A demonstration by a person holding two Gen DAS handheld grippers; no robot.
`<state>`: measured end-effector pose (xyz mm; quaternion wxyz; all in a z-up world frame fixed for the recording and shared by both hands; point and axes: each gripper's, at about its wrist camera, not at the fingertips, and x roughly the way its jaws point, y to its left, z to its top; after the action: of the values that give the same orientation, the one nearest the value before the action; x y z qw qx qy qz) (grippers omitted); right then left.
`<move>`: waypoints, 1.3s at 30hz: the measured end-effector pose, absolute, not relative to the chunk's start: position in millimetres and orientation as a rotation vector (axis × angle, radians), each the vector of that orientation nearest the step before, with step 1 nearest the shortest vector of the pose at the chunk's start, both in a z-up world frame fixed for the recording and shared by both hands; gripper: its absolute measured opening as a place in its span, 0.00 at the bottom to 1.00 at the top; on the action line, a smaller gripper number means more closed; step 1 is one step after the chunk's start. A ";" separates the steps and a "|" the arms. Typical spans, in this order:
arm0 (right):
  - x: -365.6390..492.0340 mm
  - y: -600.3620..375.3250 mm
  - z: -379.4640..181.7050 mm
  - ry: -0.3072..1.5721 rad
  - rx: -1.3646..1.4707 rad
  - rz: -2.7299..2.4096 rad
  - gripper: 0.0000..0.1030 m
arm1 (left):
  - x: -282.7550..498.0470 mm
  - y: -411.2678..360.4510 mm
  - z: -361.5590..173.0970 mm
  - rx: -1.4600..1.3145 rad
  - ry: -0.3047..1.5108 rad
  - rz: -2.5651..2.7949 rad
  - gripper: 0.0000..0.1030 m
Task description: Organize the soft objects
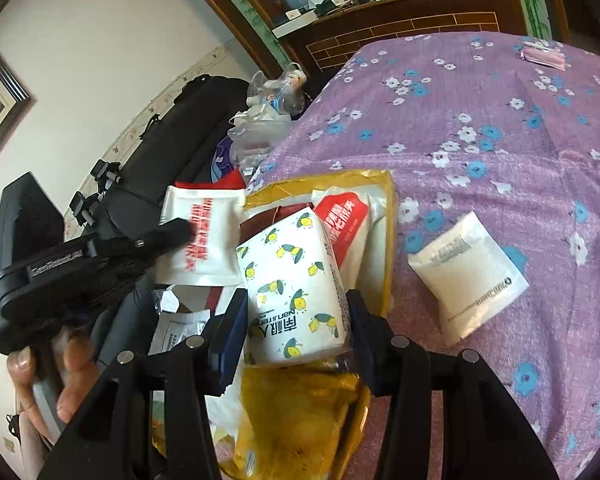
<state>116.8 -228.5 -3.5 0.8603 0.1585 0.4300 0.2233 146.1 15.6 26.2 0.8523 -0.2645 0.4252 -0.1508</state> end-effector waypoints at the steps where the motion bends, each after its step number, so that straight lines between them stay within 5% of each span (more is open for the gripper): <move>1: 119.0 -226.7 -3.1 0.905 0.325 0.456 0.47 | 149.3 13.7 26.5 -0.529 0.889 -0.299 0.06; 6: 119.3 -215.1 -6.1 0.908 0.309 0.468 0.50 | 171.1 3.8 -0.3 -0.461 0.991 -0.292 0.07; 9: 114.1 -209.1 -5.3 0.892 0.267 0.471 0.54 | 165.1 8.0 -3.0 -0.449 0.989 -0.269 0.23; 11: 112.5 -210.9 -5.1 0.889 0.267 0.488 0.55 | 155.6 14.9 2.8 -0.478 0.957 -0.269 0.54; 21: 73.8 -229.5 17.3 0.782 0.296 0.473 0.58 | 74.3 10.0 46.6 -0.388 0.828 -0.223 0.55; 29: -2.3 -243.3 24.4 0.729 0.278 0.453 0.58 | -30.5 -16.7 59.3 -0.241 0.664 -0.083 0.68; 39: -56.4 -239.2 26.9 0.759 0.246 0.453 0.58 | -70.8 -35.0 61.5 -0.114 0.706 -0.008 0.68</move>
<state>-56.4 -239.2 26.9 0.8967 0.1186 0.3663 0.2184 -70.8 -35.0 61.5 0.9367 -0.0558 0.3457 -0.0038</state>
